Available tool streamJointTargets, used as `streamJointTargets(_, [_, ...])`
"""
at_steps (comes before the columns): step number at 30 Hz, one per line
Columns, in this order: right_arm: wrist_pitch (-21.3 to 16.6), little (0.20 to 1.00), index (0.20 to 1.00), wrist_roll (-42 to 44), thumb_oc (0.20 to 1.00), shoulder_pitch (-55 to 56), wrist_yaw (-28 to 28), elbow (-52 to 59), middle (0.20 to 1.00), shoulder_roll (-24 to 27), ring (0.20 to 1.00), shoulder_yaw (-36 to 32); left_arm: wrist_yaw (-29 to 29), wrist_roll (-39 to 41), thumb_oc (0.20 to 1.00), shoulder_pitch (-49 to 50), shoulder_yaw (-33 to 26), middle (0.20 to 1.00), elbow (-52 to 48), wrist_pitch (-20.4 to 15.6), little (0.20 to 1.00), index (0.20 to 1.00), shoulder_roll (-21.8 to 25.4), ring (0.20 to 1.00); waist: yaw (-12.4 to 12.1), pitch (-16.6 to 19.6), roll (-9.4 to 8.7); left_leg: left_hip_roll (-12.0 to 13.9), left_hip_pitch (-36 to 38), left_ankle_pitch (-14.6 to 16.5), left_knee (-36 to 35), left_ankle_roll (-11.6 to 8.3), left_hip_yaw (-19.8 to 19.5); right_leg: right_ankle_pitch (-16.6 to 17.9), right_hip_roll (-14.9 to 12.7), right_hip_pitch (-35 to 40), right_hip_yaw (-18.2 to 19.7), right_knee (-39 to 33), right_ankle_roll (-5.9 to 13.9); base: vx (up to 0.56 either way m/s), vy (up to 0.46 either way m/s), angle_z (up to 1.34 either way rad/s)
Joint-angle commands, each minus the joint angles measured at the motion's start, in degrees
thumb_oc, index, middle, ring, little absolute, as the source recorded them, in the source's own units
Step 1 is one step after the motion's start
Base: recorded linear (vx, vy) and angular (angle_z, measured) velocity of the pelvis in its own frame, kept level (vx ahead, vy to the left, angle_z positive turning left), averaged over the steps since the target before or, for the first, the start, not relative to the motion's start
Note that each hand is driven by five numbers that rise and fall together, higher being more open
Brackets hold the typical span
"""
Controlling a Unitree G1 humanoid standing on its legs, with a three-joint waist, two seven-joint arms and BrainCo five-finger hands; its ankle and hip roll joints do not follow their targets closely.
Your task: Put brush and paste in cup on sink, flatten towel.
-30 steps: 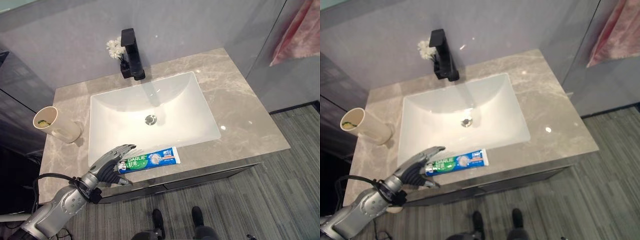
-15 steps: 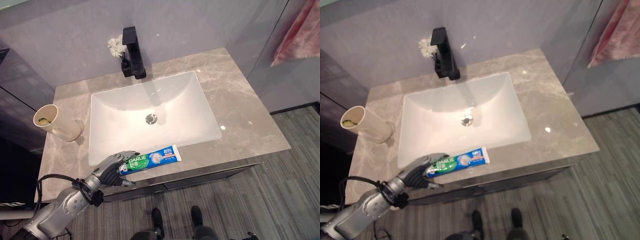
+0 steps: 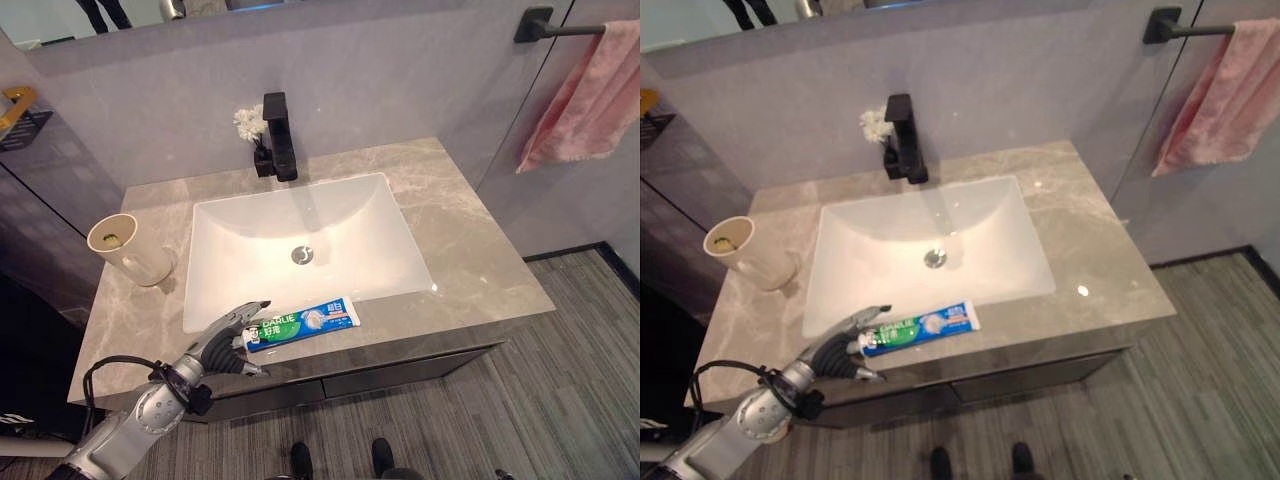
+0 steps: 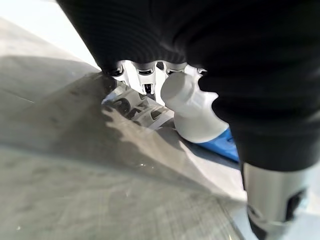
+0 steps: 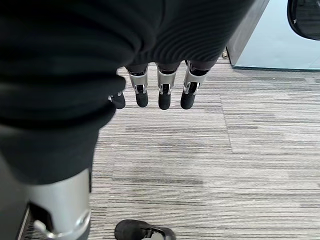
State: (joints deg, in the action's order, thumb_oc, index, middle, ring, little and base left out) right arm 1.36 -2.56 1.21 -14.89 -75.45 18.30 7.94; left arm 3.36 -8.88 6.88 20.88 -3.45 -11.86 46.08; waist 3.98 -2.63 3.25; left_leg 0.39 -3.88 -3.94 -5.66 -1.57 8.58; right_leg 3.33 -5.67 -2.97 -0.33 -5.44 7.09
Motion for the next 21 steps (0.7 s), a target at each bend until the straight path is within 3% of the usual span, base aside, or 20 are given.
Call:
streamJointTargets(1, [0.59,1.000,1.000,1.03,1.000,-0.92,-0.84,-1.92,1.000,-0.39,1.000,0.66,-0.81,3.59,1.000,1.20,-0.52,1.000,-0.49,-0.18,1.000,1.000,-0.04,1.000,0.27,-0.78,-2.01,2.65,2.09,3.76,0.66,-3.08,-0.22,1.48,-2.90,-2.53,-1.47,0.44,3.02,0.00,0.000,0.00])
streamJointTargets(14, [0.62,1.000,1.000,1.31,1.000,-0.42,-0.90,-2.52,1.000,-1.05,1.000,0.48,-0.42,4.15,1.000,1.80,-1.56,1.000,-0.54,0.33,1.000,1.000,-1.60,1.000,0.42,-0.87,-2.25,2.85,1.61,3.55,0.66,-3.08,0.02,1.65,-2.83,-3.11,-1.33,0.44,3.00,0.00,0.000,0.00])
streamJointTargets(16, [0.56,1.000,1.000,1.42,1.000,-0.30,-0.93,-2.36,1.000,-1.16,1.000,0.48,-0.23,2.40,0.947,1.39,-1.43,0.947,-1.47,0.05,0.947,0.947,-0.88,0.947,0.44,-0.89,-2.22,2.84,1.51,3.54,0.66,-3.09,0.03,1.66,-2.80,-3.22,-1.34,0.44,3.04,0.00,0.000,0.00])
streamJointTargets(21, [0.42,1.000,1.000,1.61,1.000,-0.14,-1.05,-2.20,1.000,-1.16,1.000,0.66,-0.43,-0.23,0.918,0.44,-0.18,0.918,-1.26,-0.13,0.918,0.918,-0.38,0.918,0.61,-0.92,-2.23,2.80,1.48,3.55,0.66,-3.12,0.16,1.58,-2.69,-3.33,-1.17,0.44,3.00,0.00,0.000,0.00])
